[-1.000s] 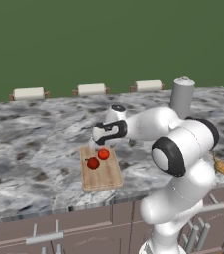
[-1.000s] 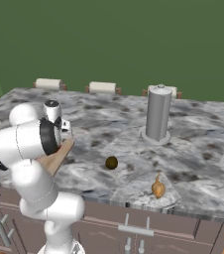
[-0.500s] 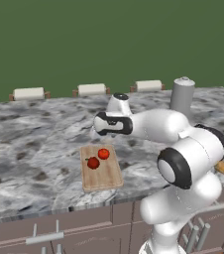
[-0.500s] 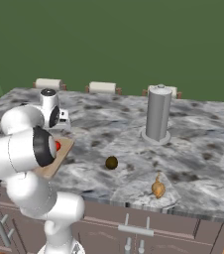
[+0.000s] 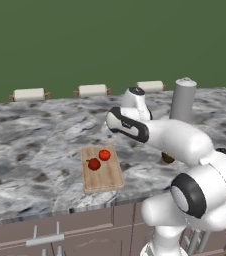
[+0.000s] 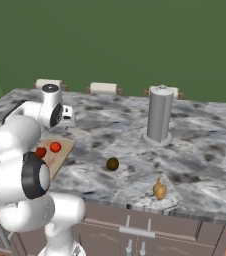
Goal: Place the avocado, onion, tomato, and bell pepper on the cutting board.
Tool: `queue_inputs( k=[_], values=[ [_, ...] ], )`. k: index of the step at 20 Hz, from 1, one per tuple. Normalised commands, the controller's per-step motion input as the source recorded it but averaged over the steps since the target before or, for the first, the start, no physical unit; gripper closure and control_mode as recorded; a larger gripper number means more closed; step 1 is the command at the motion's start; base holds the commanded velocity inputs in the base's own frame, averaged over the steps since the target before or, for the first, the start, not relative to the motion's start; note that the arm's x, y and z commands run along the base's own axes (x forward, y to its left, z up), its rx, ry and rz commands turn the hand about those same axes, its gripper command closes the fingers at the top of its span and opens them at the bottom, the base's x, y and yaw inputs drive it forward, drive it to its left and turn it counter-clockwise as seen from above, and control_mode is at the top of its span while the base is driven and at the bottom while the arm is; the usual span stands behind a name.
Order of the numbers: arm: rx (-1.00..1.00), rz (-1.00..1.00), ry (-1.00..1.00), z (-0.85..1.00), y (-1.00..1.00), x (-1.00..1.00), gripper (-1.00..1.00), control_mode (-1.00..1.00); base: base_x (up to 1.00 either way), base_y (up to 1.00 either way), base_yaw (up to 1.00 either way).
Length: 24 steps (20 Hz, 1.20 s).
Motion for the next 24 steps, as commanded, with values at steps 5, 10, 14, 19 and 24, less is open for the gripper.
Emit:
queue_inputs(
  k=[5,10,14,19,24],
  values=[
    [0.00,0.00,-0.10,0.23,-0.57,-0.52,-1.00,-1.00,0.00,0.00,0.00],
    [0.00,-0.02,-0.07,0.15,-0.69,-0.49,-1.00,-1.00,0.00,0.00,0.00],
    [0.00,-0.04,-0.04,0.17,-0.67,-0.51,-1.00,-1.00,0.00,0.00,0.00],
    [0.00,-0.07,0.00,0.29,-0.55,-0.31,-1.00,-1.00,0.00,0.00,0.00],
    [0.00,-0.07,0.03,0.28,-0.49,-0.15,-1.00,-1.00,0.00,0.00,0.00]
  ],
)
